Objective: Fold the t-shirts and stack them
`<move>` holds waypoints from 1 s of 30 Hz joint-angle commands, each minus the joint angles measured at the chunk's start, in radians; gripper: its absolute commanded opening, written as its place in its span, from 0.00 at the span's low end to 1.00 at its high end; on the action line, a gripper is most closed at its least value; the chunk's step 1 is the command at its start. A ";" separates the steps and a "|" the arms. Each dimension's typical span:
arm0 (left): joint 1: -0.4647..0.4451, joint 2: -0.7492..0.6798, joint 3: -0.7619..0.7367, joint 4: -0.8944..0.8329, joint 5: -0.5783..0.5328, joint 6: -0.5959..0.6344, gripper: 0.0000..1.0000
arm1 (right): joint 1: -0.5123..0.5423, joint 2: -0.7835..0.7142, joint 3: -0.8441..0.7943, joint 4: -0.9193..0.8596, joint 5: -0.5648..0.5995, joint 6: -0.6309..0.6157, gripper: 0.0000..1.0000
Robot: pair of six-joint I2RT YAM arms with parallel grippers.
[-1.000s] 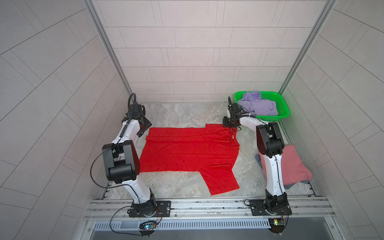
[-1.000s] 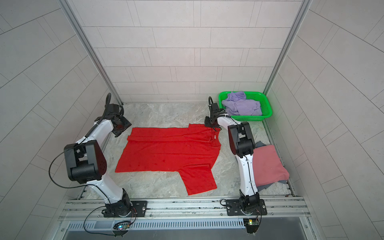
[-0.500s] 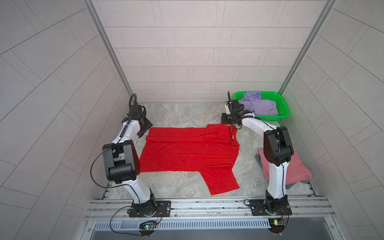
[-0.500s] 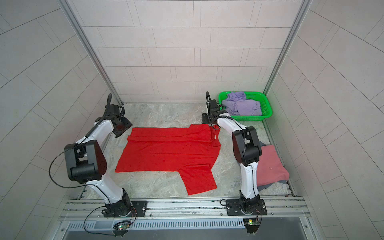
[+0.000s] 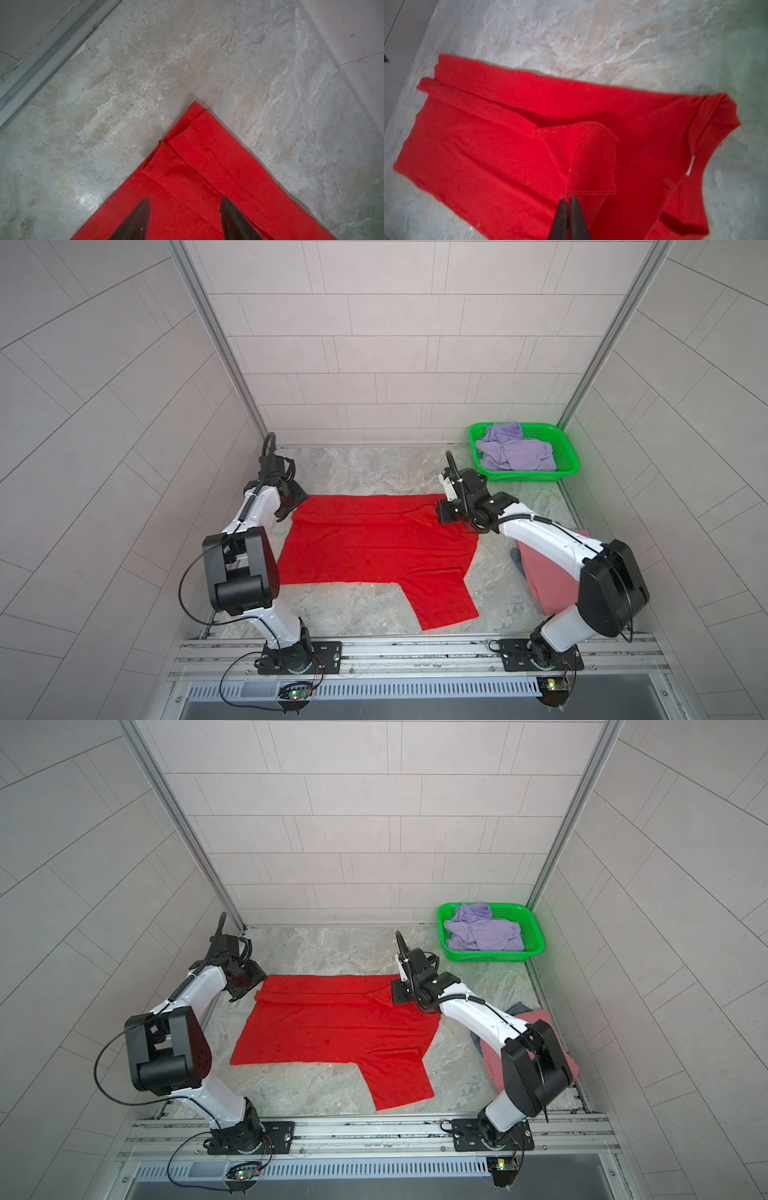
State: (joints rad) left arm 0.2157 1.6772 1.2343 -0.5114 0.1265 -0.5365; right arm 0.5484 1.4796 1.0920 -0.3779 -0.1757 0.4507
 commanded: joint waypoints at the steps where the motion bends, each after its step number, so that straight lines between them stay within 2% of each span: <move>1: 0.004 -0.043 -0.020 -0.004 0.013 0.021 0.60 | 0.018 -0.115 -0.112 -0.033 0.027 0.055 0.03; 2: 0.004 -0.046 -0.024 -0.004 0.013 0.023 0.60 | 0.026 -0.146 -0.142 -0.037 0.030 0.060 0.10; 3: 0.003 -0.049 -0.025 -0.005 0.012 0.024 0.60 | 0.031 -0.183 -0.169 -0.050 0.048 0.068 0.26; 4: 0.001 -0.051 -0.027 -0.009 0.009 0.027 0.60 | 0.033 -0.215 -0.191 -0.062 0.065 0.074 0.37; 9: 0.003 -0.067 -0.035 -0.032 -0.012 0.051 0.60 | 0.030 -0.312 -0.256 -0.014 0.199 0.075 0.55; 14: 0.004 -0.063 -0.029 -0.092 -0.013 0.095 0.60 | -0.006 -0.237 -0.230 0.055 0.207 0.074 0.57; 18: -0.019 -0.039 -0.034 -0.105 0.080 0.088 0.60 | -0.041 -0.070 -0.175 0.177 0.081 0.093 0.56; 24: -0.141 0.022 0.014 -0.065 0.141 0.098 0.60 | -0.051 0.229 0.065 0.147 -0.089 0.080 0.56; 30: -0.268 0.152 0.112 -0.093 0.151 0.086 0.60 | -0.054 0.372 0.164 0.126 -0.126 0.072 0.57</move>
State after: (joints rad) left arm -0.0143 1.7939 1.3075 -0.5800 0.2581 -0.4572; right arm 0.4992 1.8309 1.2259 -0.2359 -0.2615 0.5308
